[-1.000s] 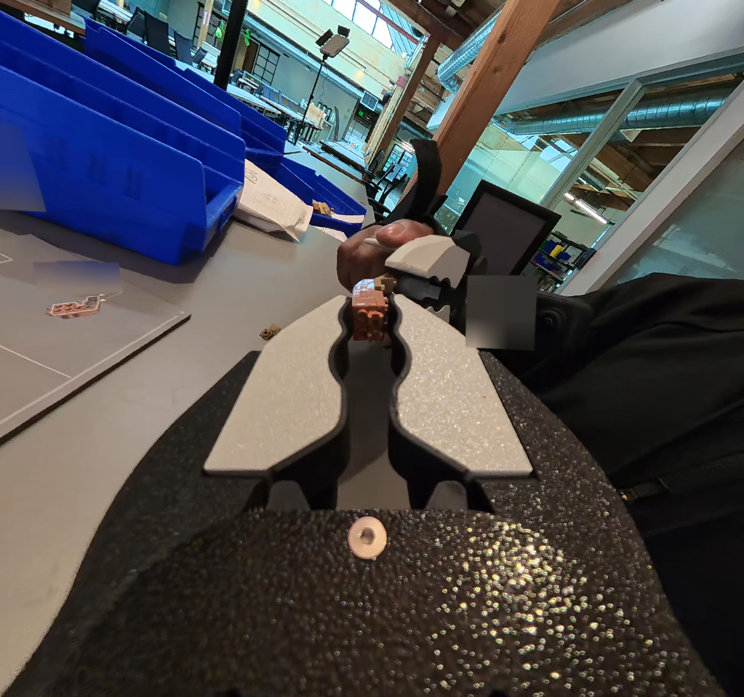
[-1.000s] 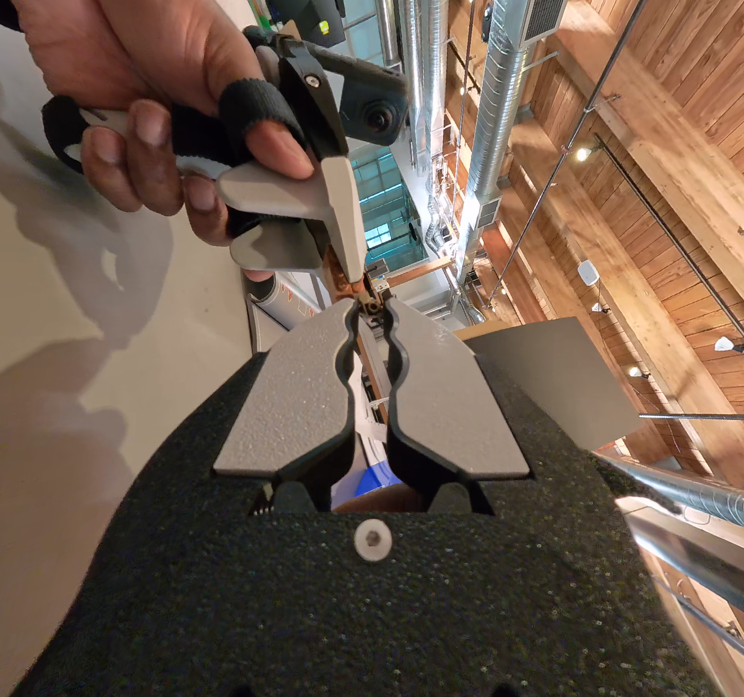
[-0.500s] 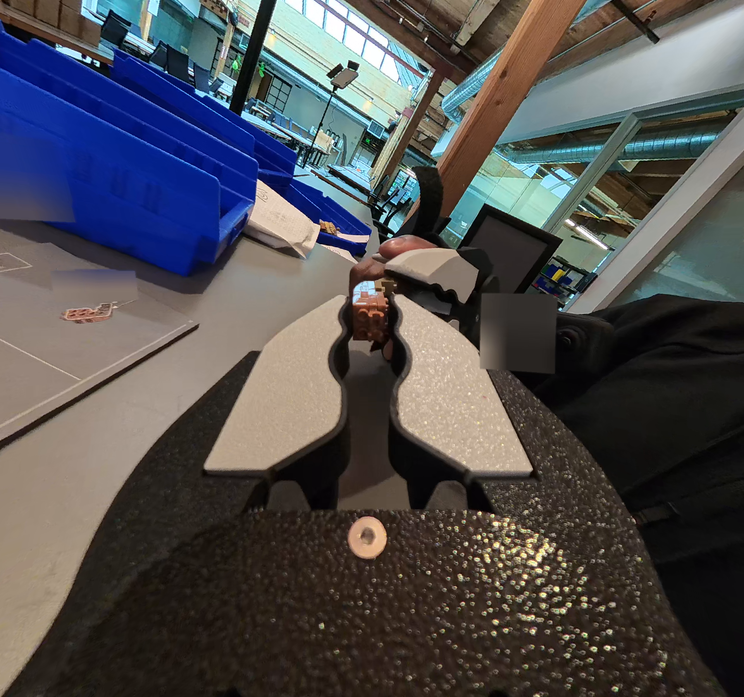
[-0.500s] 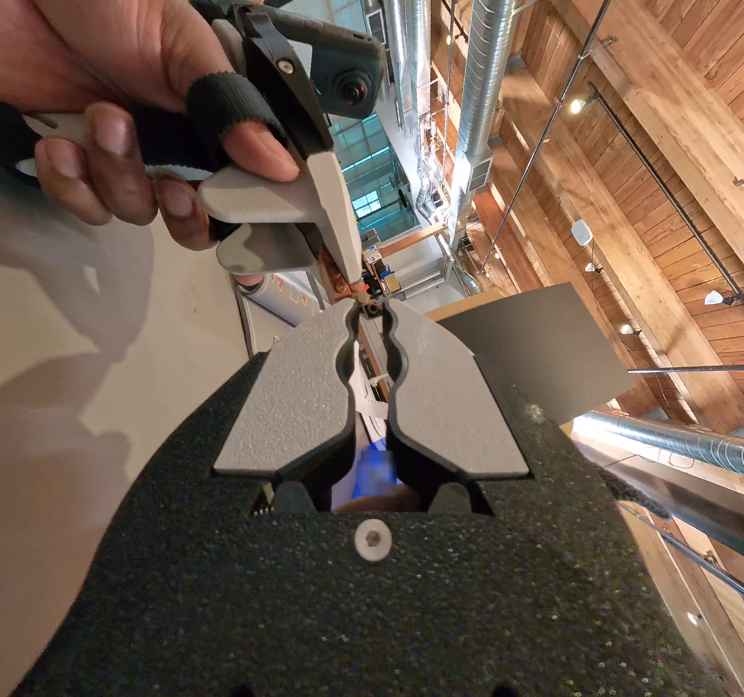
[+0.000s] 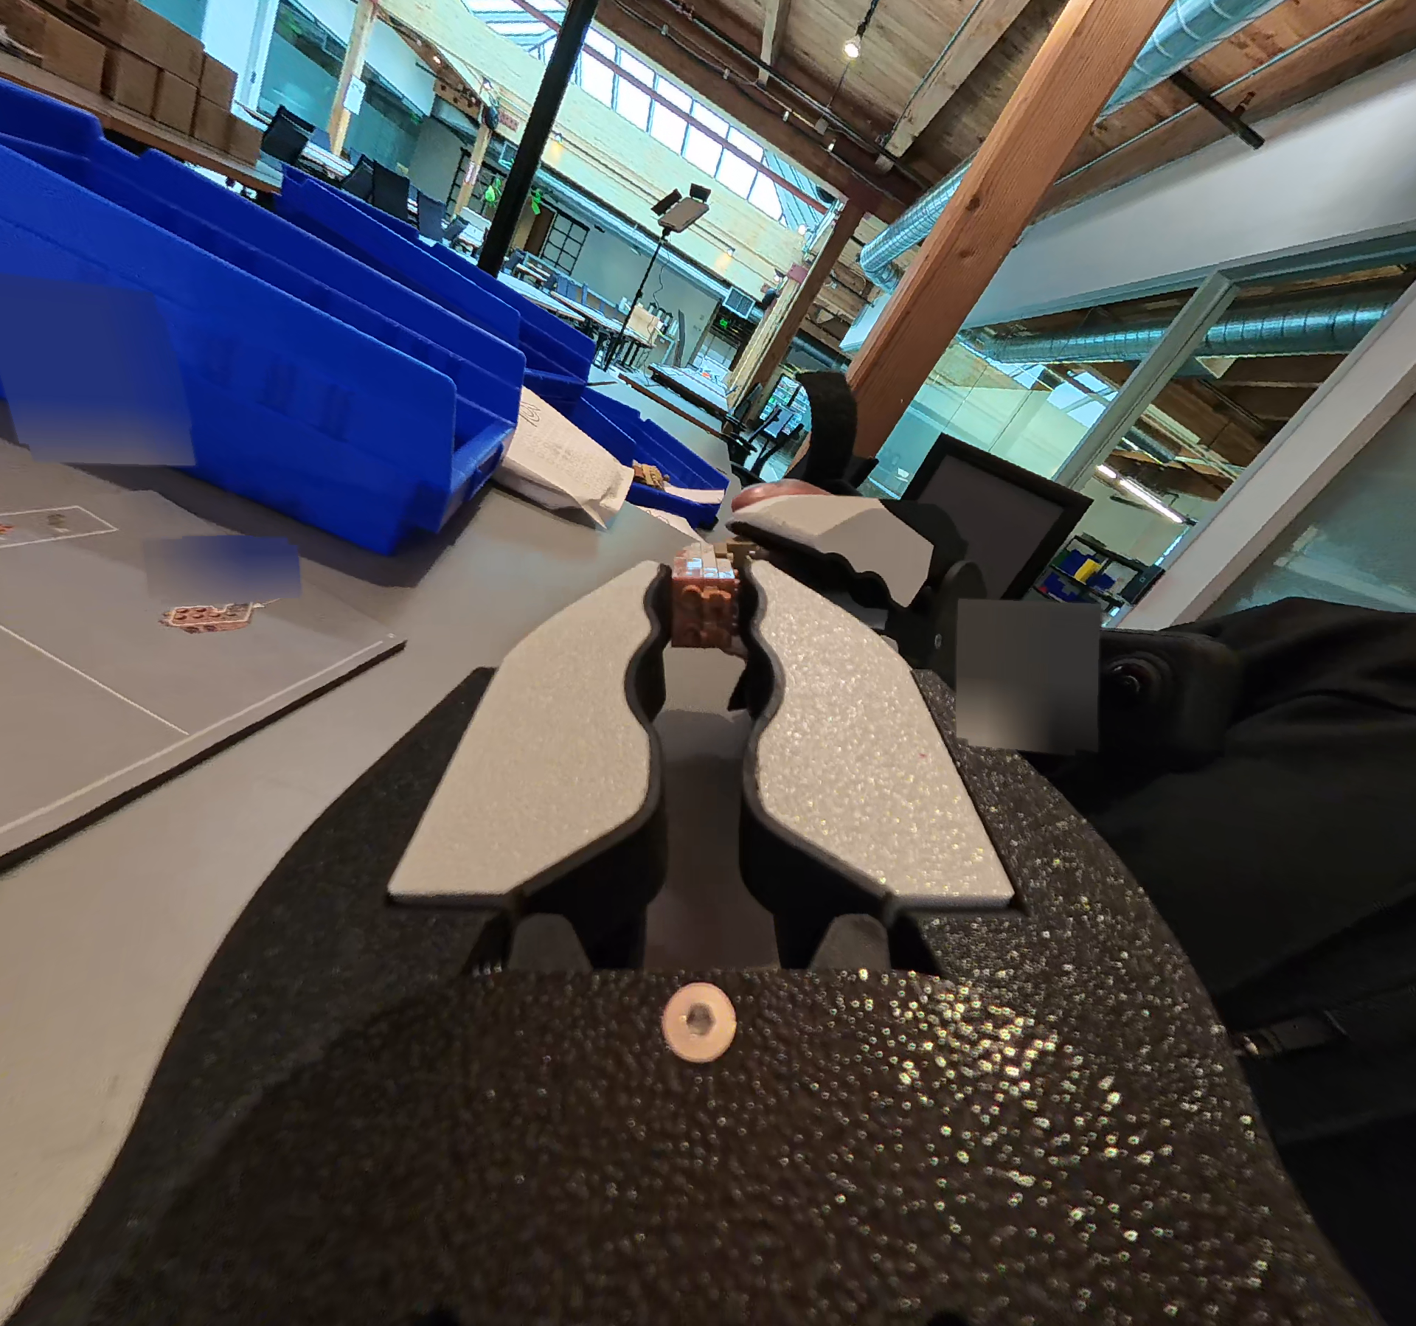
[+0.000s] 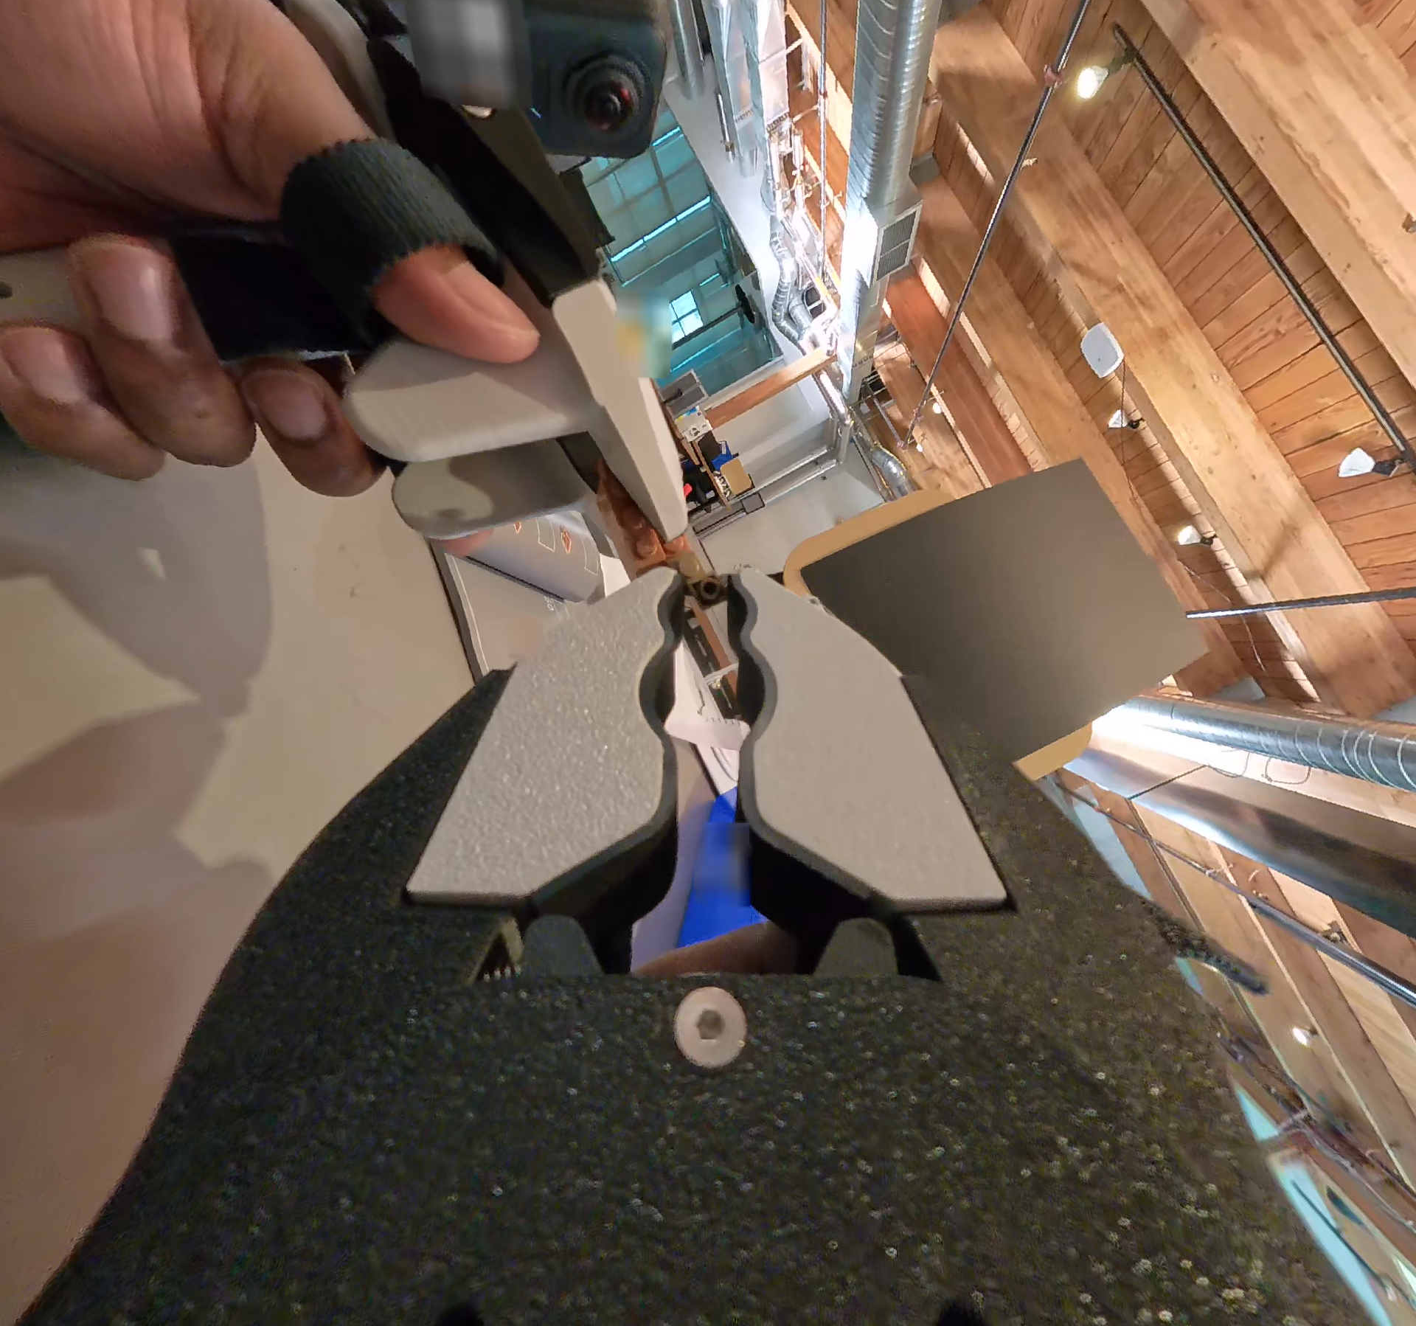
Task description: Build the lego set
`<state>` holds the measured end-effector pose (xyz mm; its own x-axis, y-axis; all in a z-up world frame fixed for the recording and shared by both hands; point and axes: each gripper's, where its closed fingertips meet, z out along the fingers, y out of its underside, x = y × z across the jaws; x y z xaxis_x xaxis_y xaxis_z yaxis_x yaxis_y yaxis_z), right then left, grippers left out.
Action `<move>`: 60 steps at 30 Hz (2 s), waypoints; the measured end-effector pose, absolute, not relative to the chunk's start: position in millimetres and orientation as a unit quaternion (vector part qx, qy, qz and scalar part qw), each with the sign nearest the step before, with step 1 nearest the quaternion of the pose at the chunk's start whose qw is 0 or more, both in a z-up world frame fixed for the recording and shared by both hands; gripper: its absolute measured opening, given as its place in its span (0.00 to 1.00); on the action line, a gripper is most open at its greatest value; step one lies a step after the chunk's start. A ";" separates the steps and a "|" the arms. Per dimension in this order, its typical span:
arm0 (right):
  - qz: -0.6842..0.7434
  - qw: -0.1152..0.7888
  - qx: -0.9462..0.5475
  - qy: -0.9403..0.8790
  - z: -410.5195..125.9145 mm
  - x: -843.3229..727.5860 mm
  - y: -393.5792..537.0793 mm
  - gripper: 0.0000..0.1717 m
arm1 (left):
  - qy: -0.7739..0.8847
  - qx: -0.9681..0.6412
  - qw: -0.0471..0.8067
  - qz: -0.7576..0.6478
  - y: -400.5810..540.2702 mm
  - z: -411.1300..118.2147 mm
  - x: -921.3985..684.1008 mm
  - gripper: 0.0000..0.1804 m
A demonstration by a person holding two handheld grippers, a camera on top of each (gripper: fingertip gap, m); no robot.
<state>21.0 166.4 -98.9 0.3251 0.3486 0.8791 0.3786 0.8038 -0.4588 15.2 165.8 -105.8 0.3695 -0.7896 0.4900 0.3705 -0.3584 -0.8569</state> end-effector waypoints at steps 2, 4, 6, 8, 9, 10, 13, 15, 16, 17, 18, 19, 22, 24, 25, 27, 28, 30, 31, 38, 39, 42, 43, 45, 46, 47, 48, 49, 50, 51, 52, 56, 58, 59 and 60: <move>-0.011 0.751 -0.323 -0.577 -98.8 20.7 167.4 0.06 | 0.164 -0.625 0.545 -0.534 166.8 -105.5 14.8 0.08; -0.014 0.750 -0.331 -0.572 -98.8 20.4 168.2 0.06 | 0.160 -0.624 0.550 -0.531 167.6 -105.2 14.4 0.08; -0.015 0.749 -0.341 -0.568 -98.7 19.9 169.0 0.06 | 0.157 -0.623 0.554 -0.529 168.4 -104.7 13.8 0.09; -0.017 0.749 -0.347 -0.564 -98.9 19.4 169.3 0.06 | 0.156 -0.623 0.558 -0.525 169.0 -104.3 13.0 0.09; -0.016 0.749 -0.344 -0.566 -99.1 18.8 168.6 0.06 | 0.156 -0.623 0.560 -0.524 169.2 -104.0 12.3 0.09; -0.018 0.750 -0.336 -0.570 -99.7 17.9 168.3 0.06 | 0.155 -0.623 0.561 -0.522 169.4 -103.7 11.0 0.09; -0.047 0.738 -0.317 -0.594 -108.3 15.5 172.5 0.07 | 0.160 -0.646 0.563 -0.490 174.1 -110.8 8.6 0.09; -0.077 0.734 -0.298 -0.605 -112.3 14.9 173.4 0.10 | 0.161 -0.650 0.568 -0.479 175.4 -111.4 7.0 0.08; -0.091 0.734 -0.290 -0.608 -113.3 14.8 173.4 0.10 | 0.162 -0.651 0.569 -0.475 175.6 -111.6 6.9 0.08; -0.102 0.734 -0.285 -0.608 -113.9 14.7 173.4 0.11 | 0.164 -0.652 0.570 -0.472 175.6 -111.6 7.0 0.09; -0.110 0.733 -0.282 -0.609 -114.3 14.7 173.6 0.11 | 0.166 -0.653 0.571 -0.468 175.6 -111.5 6.9 0.08; -0.114 0.732 -0.280 -0.610 -114.5 14.6 173.7 0.11 | 0.168 -0.654 0.573 -0.465 175.5 -111.3 6.6 0.09; -0.101 0.730 -0.286 -0.612 -114.0 14.8 172.6 0.14 | 0.165 -0.648 0.573 -0.473 174.1 -108.4 6.5 0.08; -0.085 0.729 -0.298 -0.610 -112.8 15.7 173.0 0.18 | 0.158 -0.640 0.569 -0.491 172.7 -105.6 6.6 0.08; -0.076 0.730 -0.304 -0.608 -111.5 16.2 173.1 0.21 | 0.153 -0.636 0.567 -0.501 172.1 -104.3 6.4 0.08; -0.054 0.732 -0.310 -0.604 -108.3 16.8 171.9 0.24 | 0.147 -0.629 0.560 -0.519 170.8 -102.3 6.9 0.08; -0.042 0.733 -0.311 -0.603 -106.8 16.8 170.7 0.25 | 0.146 -0.625 0.554 -0.529 169.6 -101.6 7.7 0.08; -0.025 0.734 -0.310 -0.604 -105.6 16.3 168.5 0.26 | 0.142 -0.621 0.541 -0.550 167.8 -101.5 9.9 0.08; -0.025 0.734 -0.310 -0.604 -105.5 16.4 169.0 0.25 | 0.138 -0.619 0.534 -0.560 167.2 -101.5 11.0 0.08; -0.039 0.742 -0.297 -0.600 -103.5 17.1 168.2 0.15 | 0.133 -0.616 0.518 -0.578 166.0 -103.4 15.5 0.08; -0.039 0.741 -0.298 -0.601 -103.5 17.1 168.5 0.15 | 0.134 -0.616 0.519 -0.578 166.1 -103.4 15.6 0.08; -0.034 0.738 -0.302 -0.602 -103.6 17.3 168.7 0.14 | 0.134 -0.616 0.519 -0.578 165.9 -103.7 15.8 0.08; -0.034 0.738 -0.302 -0.603 -103.5 17.3 168.9 0.14 | 0.134 -0.615 0.519 -0.578 166.0 -103.7 15.9 0.08; -0.035 0.737 -0.302 -0.603 -103.6 17.4 169.1 0.14 | 0.135 -0.616 0.520 -0.576 166.0 -103.8 15.8 0.08; -0.035 0.737 -0.303 -0.603 -103.7 17.3 169.3 0.14 | 0.135 -0.616 0.520 -0.576 166.0 -104.0 15.8 0.08; -0.034 0.736 -0.304 -0.604 -103.8 17.3 169.3 0.14 | 0.134 -0.616 0.520 -0.576 166.0 -104.1 15.7 0.08; -0.034 0.735 -0.305 -0.604 -103.8 17.3 169.3 0.14 | 0.133 -0.616 0.520 -0.577 166.1 -104.2 15.7 0.08; -0.033 0.735 -0.306 -0.604 -103.8 17.3 169.3 0.14 | 0.133 -0.616 0.519 -0.577 166.0 -104.2 15.7 0.08; -0.033 0.735 -0.306 -0.604 -103.8 17.4 169.3 0.14 | 0.134 -0.616 0.520 -0.577 166.0 -104.2 15.8 0.08; -0.033 0.735 -0.307 -0.604 -103.6 17.5 169.3 0.14 | 0.134 -0.616 0.520 -0.577 165.9 -104.1 15.9 0.08; -0.033 0.735 -0.307 -0.604 -103.4 17.5 169.1 0.14 | 0.134 -0.615 0.521 -0.576 165.7 -103.9 15.9 0.08; -0.033 0.734 -0.307 -0.604 -102.8 17.9 168.7 0.14 | 0.137 -0.614 0.522 -0.576 165.1 -103.5 16.1 0.08; -0.034 0.735 -0.306 -0.604 -102.4 18.2 168.4 0.14 | 0.139 -0.614 0.524 -0.574 164.7 -103.2 16.3 0.08; -0.034 0.735 -0.306 -0.604 -102.2 18.2 168.3 0.14 | 0.140 -0.613 0.525 -0.573 164.5 -103.1 16.4 0.08; -0.034 0.736 -0.305 -0.604 -102.1 18.2 168.2 0.14 | 0.141 -0.614 0.526 -0.572 164.4 -103.0 16.4 0.08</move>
